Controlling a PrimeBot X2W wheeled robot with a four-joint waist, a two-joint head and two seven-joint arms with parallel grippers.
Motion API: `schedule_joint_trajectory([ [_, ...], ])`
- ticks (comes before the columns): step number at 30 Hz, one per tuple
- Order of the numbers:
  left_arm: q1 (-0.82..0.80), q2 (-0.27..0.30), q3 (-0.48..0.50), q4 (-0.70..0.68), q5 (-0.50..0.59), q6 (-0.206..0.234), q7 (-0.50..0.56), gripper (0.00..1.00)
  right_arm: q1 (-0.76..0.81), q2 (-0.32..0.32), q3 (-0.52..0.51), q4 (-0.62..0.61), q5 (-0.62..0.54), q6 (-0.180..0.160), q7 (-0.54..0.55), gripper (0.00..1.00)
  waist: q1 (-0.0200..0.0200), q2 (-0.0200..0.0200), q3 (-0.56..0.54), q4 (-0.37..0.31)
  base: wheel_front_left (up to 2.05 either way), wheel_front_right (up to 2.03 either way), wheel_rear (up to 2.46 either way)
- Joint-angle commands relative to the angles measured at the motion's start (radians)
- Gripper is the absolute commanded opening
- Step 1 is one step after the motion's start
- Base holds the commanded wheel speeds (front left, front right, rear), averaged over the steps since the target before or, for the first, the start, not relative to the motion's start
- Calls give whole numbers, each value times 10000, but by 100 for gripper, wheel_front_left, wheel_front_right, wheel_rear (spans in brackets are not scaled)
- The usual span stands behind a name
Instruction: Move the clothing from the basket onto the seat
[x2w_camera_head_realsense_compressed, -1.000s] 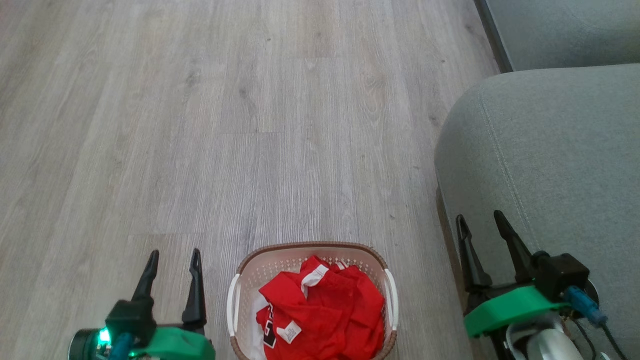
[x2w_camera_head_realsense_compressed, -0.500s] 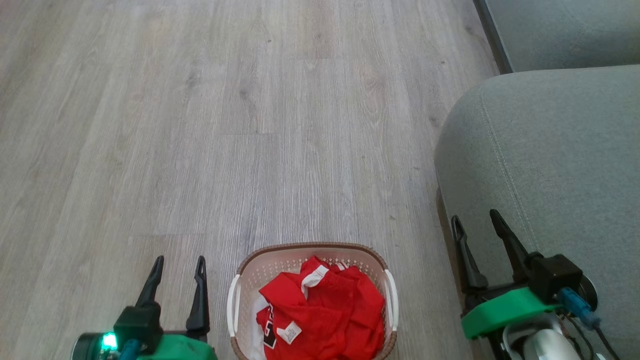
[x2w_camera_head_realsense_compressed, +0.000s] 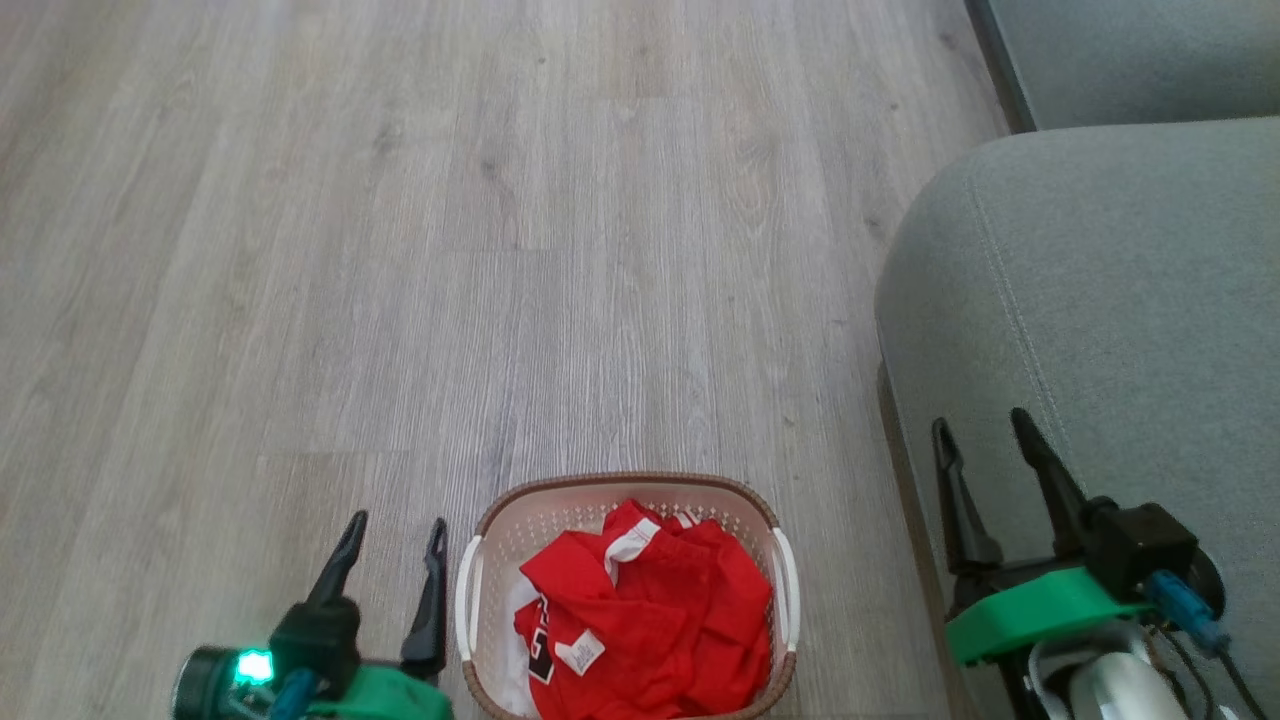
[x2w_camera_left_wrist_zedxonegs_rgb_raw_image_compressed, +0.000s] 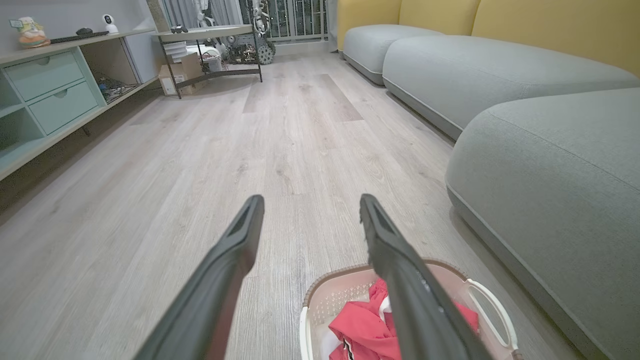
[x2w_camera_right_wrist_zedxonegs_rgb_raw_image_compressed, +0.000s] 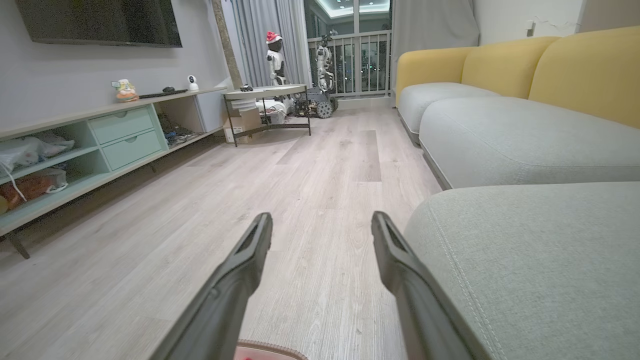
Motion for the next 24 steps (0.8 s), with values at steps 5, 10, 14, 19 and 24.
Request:
schedule_joint_trajectory([
  [5, -1096, 23, -125, 377, 163, -202, -138, 100, -442, -100, -82, -528, -217, 75, -136, 100, 0, 0, 575, -24, 0, 0, 0],
  [10, -2031, -15, -517, 1520, 257, -355, -138, 100, -1002, -100, -235, -733, -331, 75, -136, 100, 0, 0, 1582, -194, 0, 0, 0],
  [14, -2820, -38, -878, 2679, 368, -511, -138, 100, -1570, -100, -185, -973, -418, 75, -136, 100, 0, 0, 2461, -471, 0, 0, 0],
  [19, -3718, -60, -1154, 3803, 412, -642, -138, 100, -2187, -100, -142, -1202, -442, 75, -136, 100, 0, 0, 3424, -770, 0, 0, 0],
  [24, -4871, -63, -1474, 5007, 597, -710, -138, 100, -2940, -100, -147, -1493, -323, 75, -136, 100, 0, 0, 4681, -1149, 0, 0, 0],
])
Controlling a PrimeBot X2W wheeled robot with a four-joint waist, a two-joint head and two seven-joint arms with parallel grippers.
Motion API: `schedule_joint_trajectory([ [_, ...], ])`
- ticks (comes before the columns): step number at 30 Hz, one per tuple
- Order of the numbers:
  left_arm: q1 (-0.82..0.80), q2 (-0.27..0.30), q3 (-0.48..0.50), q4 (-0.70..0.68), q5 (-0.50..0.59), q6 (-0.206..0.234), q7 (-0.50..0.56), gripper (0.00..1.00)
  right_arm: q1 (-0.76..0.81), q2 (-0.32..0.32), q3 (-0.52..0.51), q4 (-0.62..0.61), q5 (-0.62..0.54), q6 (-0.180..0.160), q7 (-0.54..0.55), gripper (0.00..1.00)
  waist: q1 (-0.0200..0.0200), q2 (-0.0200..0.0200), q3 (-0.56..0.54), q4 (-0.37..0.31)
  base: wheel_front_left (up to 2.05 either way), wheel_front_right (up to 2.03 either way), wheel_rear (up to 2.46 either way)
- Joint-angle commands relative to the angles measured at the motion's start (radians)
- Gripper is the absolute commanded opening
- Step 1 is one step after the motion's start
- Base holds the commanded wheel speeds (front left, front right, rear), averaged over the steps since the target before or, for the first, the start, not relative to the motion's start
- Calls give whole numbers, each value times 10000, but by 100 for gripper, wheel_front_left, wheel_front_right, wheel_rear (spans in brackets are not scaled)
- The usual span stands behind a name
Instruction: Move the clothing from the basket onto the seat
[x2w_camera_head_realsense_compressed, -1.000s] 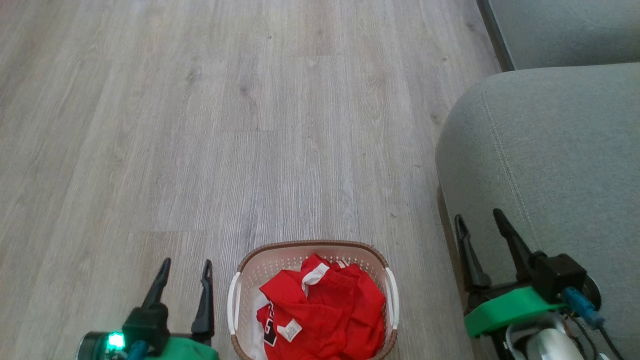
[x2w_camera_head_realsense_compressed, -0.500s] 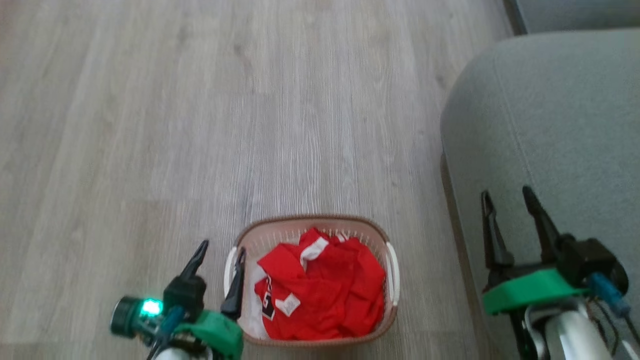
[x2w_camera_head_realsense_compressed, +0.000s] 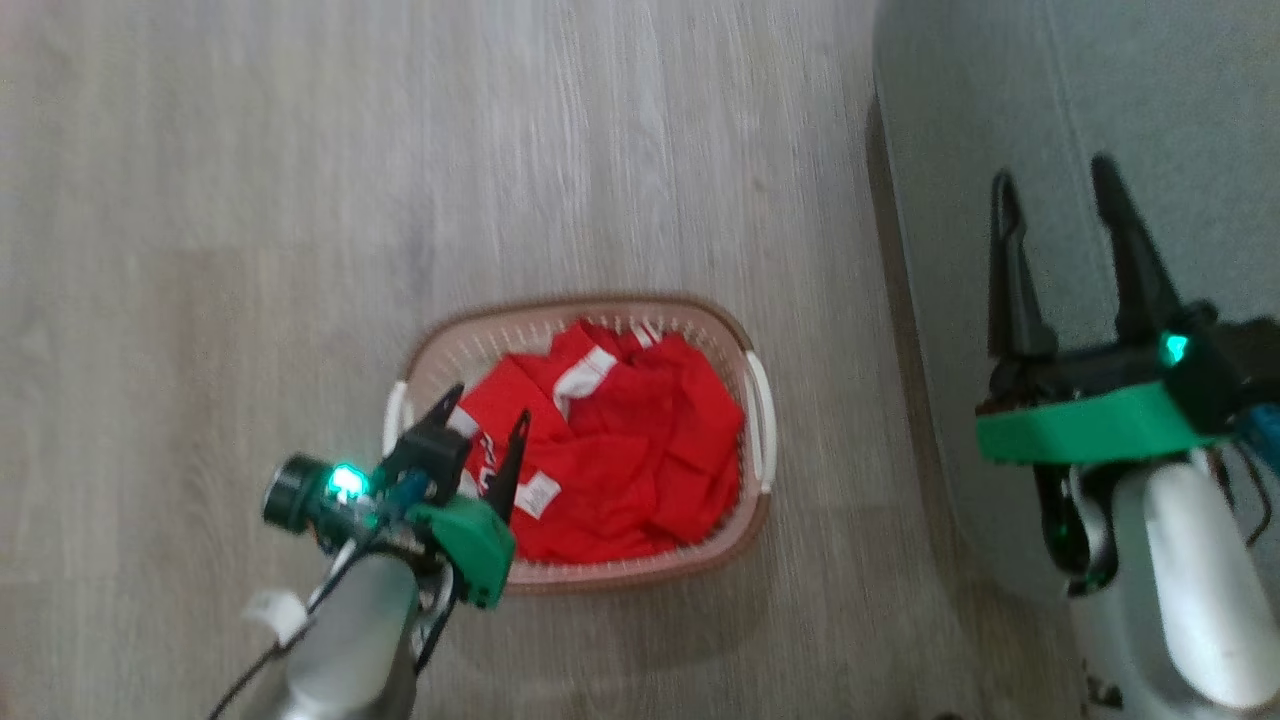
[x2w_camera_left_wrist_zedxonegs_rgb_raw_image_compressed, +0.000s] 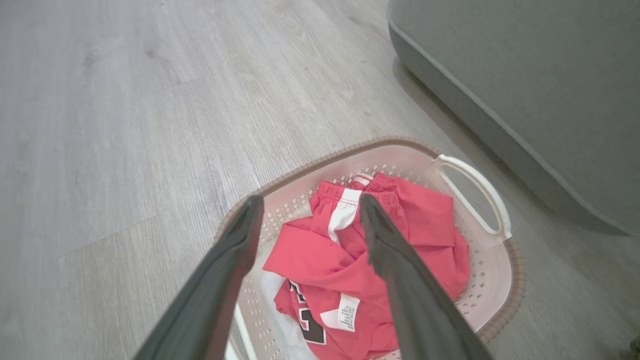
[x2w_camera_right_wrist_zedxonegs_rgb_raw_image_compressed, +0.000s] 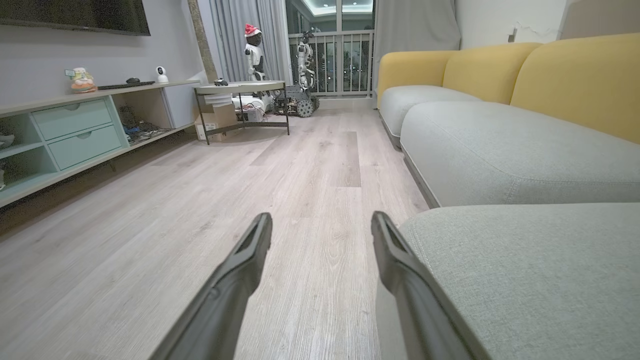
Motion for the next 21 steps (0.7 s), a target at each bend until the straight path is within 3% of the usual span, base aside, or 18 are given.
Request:
schedule_joint_trajectory([
  [1, -388, 98, 206, 5, 121, -39, -134, 100, -320, -83, 250, -423, 90, 73, -92, 100, 0, 0, 1110, -524, 0, 0, 0],
  [11, -2593, 308, -266, 2226, 459, -144, -134, 100, -1362, -83, 492, -1043, 440, 73, -92, 100, 0, 0, 3174, -1243, 0, 0, 0],
  [21, -3802, 504, -468, 3587, 516, 69, -134, 100, -1970, -83, 670, -1371, 961, 73, -92, 100, 0, 0, 4154, -1793, 0, 0, 0],
])
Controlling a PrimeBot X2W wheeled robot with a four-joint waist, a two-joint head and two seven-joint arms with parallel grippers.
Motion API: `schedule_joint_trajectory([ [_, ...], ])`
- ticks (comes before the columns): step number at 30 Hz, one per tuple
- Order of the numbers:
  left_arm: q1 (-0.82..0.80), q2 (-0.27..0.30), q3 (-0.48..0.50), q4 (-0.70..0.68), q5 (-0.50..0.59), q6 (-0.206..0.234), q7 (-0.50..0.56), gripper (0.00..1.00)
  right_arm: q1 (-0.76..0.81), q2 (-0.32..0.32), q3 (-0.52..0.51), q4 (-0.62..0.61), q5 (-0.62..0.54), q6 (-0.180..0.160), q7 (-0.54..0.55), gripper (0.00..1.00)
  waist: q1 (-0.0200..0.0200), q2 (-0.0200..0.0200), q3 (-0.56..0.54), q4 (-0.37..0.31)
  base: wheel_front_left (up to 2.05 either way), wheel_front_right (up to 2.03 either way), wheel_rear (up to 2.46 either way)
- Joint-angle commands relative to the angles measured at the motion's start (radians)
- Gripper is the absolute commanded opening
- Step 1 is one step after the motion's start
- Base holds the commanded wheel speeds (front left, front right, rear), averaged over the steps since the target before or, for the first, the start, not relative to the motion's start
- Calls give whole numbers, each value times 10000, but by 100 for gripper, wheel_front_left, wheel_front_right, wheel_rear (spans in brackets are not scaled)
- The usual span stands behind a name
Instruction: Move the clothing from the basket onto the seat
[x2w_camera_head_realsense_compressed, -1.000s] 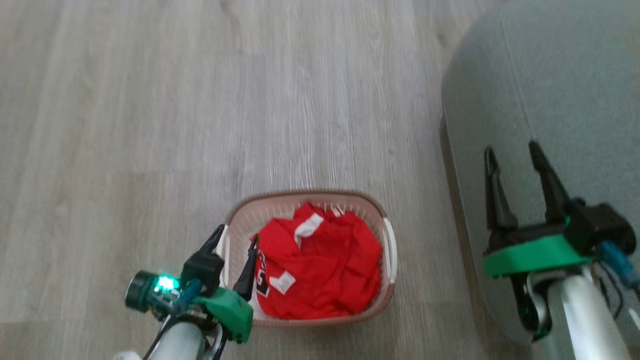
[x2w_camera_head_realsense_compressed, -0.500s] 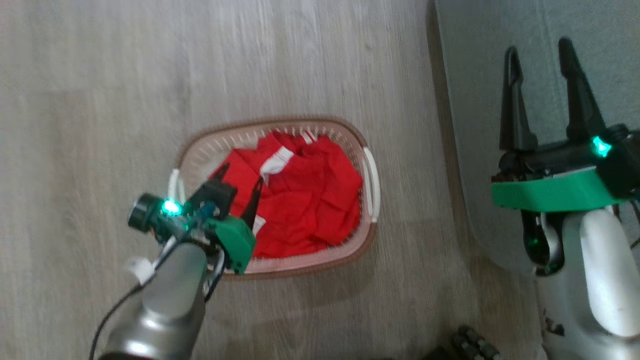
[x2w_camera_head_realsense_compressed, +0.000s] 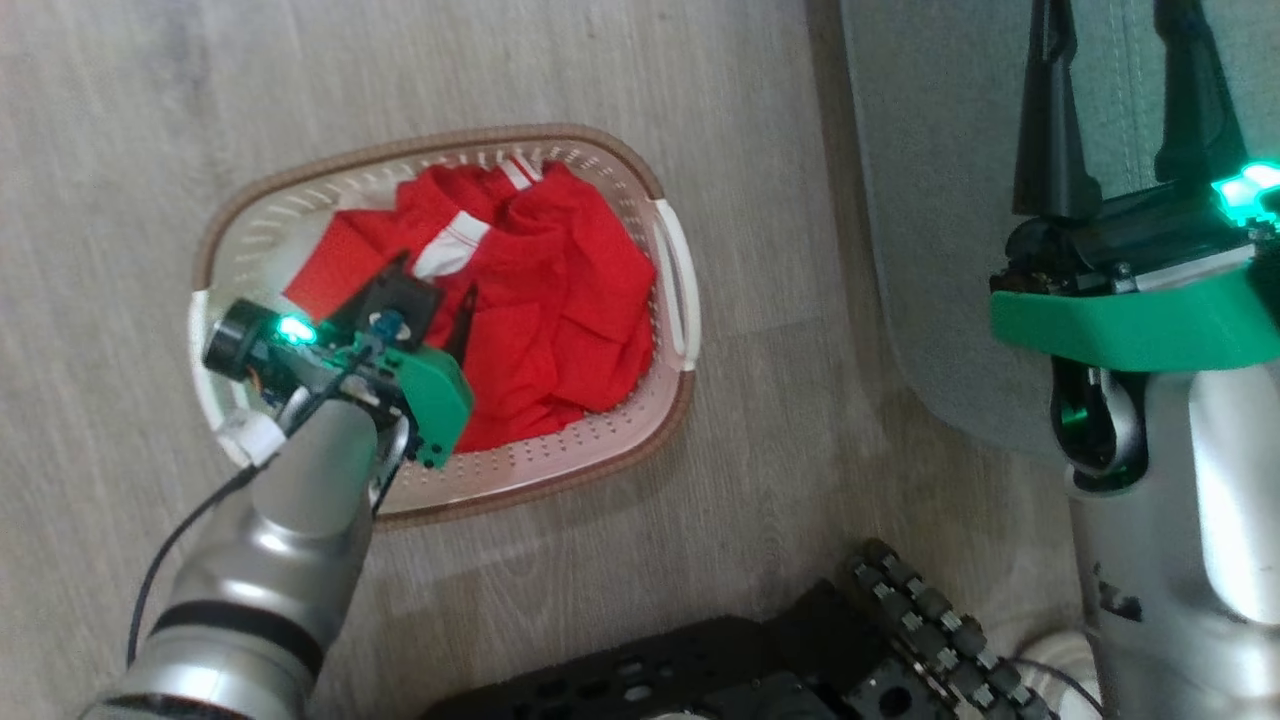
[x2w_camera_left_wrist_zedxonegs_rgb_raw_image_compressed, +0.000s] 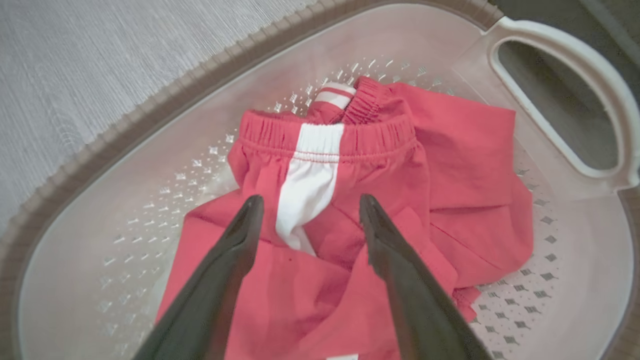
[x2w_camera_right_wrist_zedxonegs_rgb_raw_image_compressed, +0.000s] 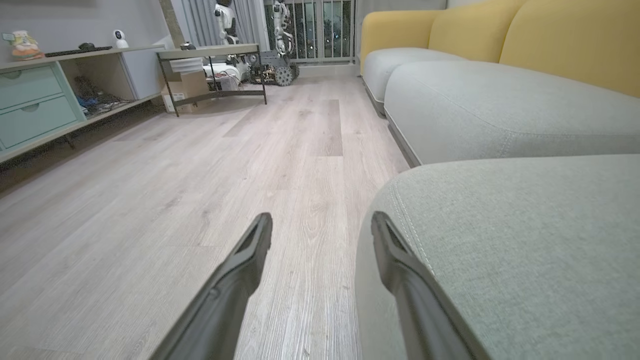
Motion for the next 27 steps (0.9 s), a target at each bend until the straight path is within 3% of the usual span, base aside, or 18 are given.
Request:
schedule_joint_trajectory([
  [1, 10, 268, 166, -26, 13, 133, -126, 100, 73, -43, 204, -398, 109, 73, -61, 100, -3, 1, 267, -230, 0, 0, 0],
  [9, -557, 476, 158, 783, -43, 567, -126, 100, -19, -43, 332, -448, 379, 73, -61, 100, -3, 1, 601, -497, 0, 0, 0],
  [10, -605, 491, 165, 878, -68, 598, -126, 95, -25, -43, 355, -447, 403, 73, -61, 100, -3, 1, 613, -533, 0, 0, 0],
  [12, -672, 501, 180, 1032, -137, 612, -126, 49, -37, -43, 369, -444, 455, 73, -61, 100, -3, 1, 620, -595, 0, 0, 0],
  [13, -695, 499, 178, 1083, -166, 616, -126, 40, -40, -43, 367, -441, 471, 73, -61, 100, -3, 1, 614, -620, 0, 0, 0],
  [14, -713, 495, 168, 1103, -187, 623, -126, 20, -43, -43, 359, -433, 481, 73, -61, 100, -3, 1, 604, -639, 0, 0, 0],
  [15, -713, 495, 168, 1103, -187, 623, -126, 20, -43, -43, 359, -433, 481, 73, -61, 100, -3, 1, 604, -639, 0, 0, 0],
  [16, -721, 481, 150, 1103, -205, 628, -126, 1, -47, -43, 348, -421, 483, 73, -61, 100, -3, 1, 586, -651, 0, 0, 0],
  [27, 128, 145, -108, -146, -659, 86, -126, 0, 290, -43, 141, 167, 271, 73, -61, 100, -3, 1, -687, -134, 0, 0, 0],
])
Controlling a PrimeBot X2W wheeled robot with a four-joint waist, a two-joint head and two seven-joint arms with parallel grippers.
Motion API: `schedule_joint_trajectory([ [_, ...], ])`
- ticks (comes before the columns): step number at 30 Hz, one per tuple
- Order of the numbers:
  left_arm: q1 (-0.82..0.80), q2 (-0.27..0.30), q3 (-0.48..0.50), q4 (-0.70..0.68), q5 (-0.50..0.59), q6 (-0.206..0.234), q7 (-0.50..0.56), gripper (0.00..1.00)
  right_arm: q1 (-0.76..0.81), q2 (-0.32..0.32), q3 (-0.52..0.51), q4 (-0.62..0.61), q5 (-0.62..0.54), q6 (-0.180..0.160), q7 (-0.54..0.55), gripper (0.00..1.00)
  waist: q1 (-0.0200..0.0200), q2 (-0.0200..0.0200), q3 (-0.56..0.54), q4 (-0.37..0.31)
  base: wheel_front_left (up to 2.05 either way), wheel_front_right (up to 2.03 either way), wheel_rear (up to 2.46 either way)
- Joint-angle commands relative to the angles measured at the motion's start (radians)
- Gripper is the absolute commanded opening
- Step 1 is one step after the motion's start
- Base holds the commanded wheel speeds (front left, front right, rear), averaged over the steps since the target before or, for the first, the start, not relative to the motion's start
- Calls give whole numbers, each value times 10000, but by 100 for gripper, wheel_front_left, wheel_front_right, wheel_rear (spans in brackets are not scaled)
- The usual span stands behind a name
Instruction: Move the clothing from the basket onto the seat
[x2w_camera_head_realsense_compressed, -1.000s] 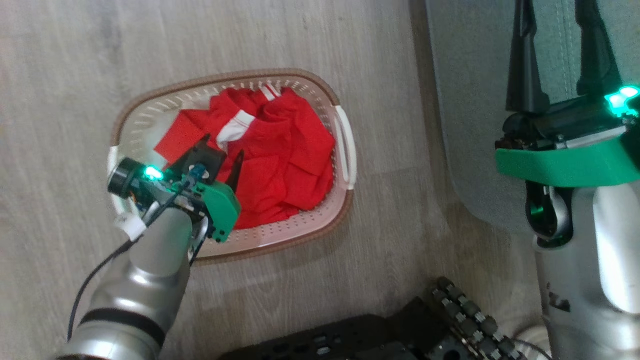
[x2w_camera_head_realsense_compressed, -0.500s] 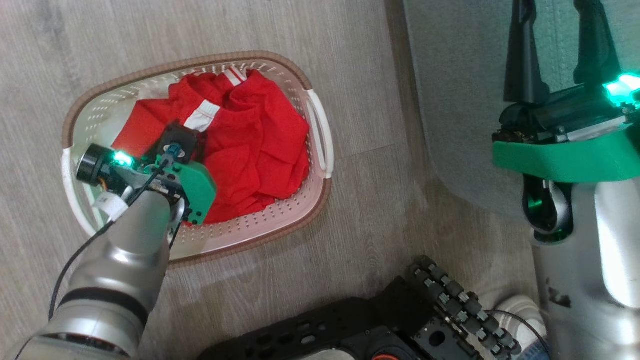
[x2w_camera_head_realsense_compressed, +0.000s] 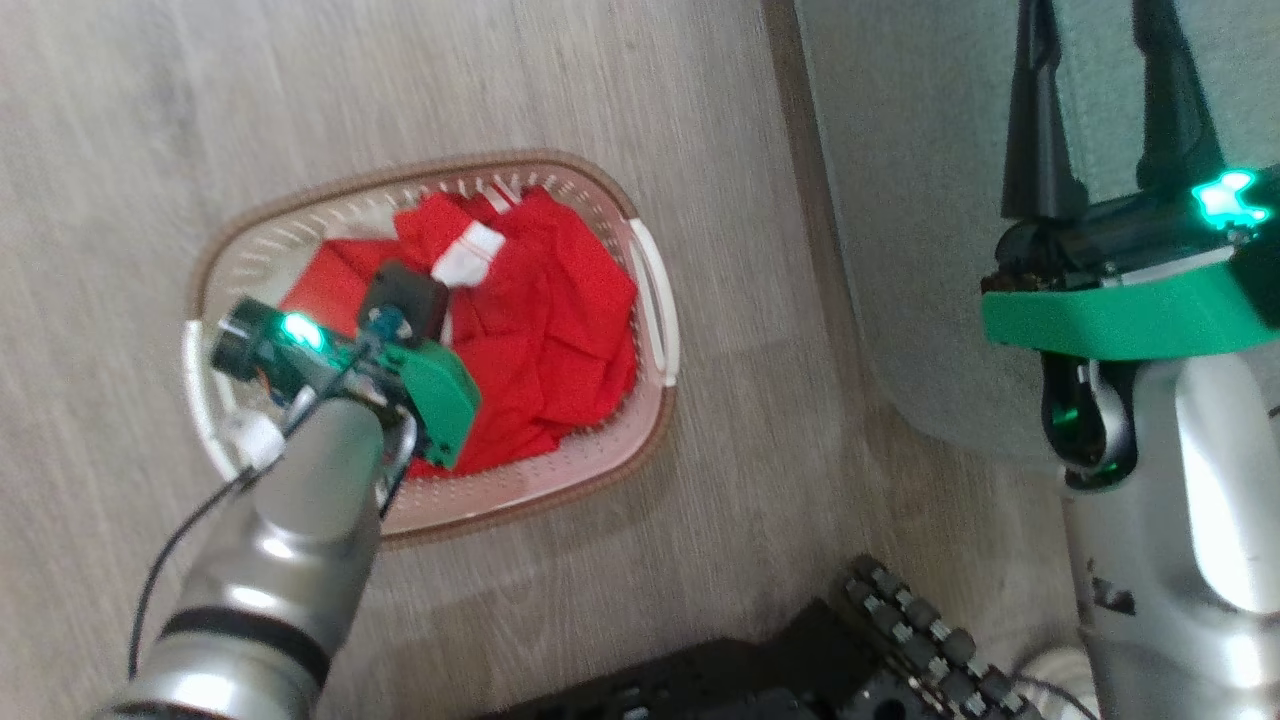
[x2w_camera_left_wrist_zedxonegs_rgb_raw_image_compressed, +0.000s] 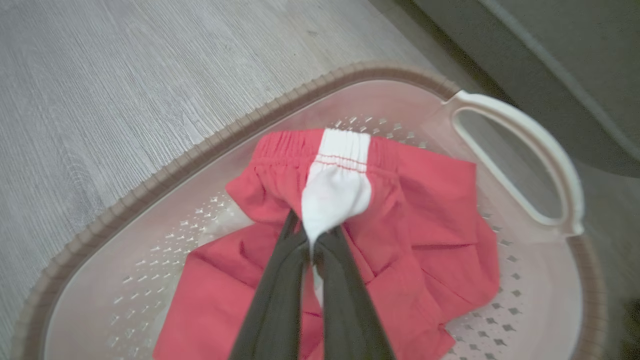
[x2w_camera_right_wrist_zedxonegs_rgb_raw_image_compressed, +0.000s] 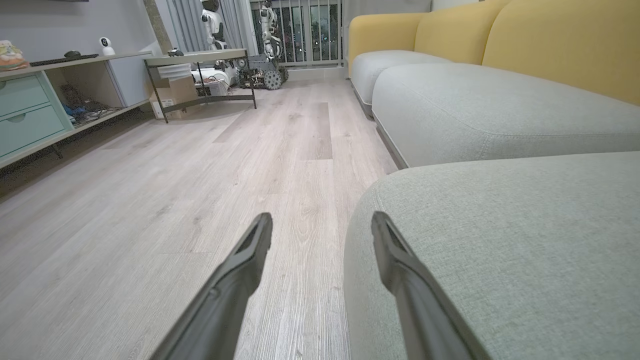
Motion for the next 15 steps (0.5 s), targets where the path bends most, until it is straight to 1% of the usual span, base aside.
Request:
schedule_joint_trajectory([
  [1, 528, 69, 129, -370, -86, -69, -126, 0, 450, -39, 81, -181, -99, 73, -61, 100, -1, 1, -637, 333, 0, 0, 0],
  [4, 960, 33, 81, -900, -256, -204, -126, 0, 667, -39, 30, 138, -230, 73, -61, 100, -1, 1, -1372, 607, 0, 0, 0],
  [5, 1222, 23, 71, -1231, -374, -277, -126, 0, 843, -39, 1, 353, -320, 73, -61, 100, -1, 1, -1907, 785, 0, 0, 0],
  [6, 1337, 27, 69, -1379, -431, -312, -126, 0, 938, -39, -8, 462, -365, 73, -61, 100, -1, 1, -2165, 862, 0, 0, 0],
  [9, 1611, 58, -47, -1834, -458, -387, -126, 0, 1262, -39, -61, 780, -500, 73, -61, 100, -1, 1, -2975, 1112, 0, 0, 0],
  [15, 2116, -8, -53, -2623, -853, -537, -126, 0, 2252, -39, -269, 1438, -724, 73, -61, 100, -1, 1, -4728, 1572, 0, 0, 0],
])
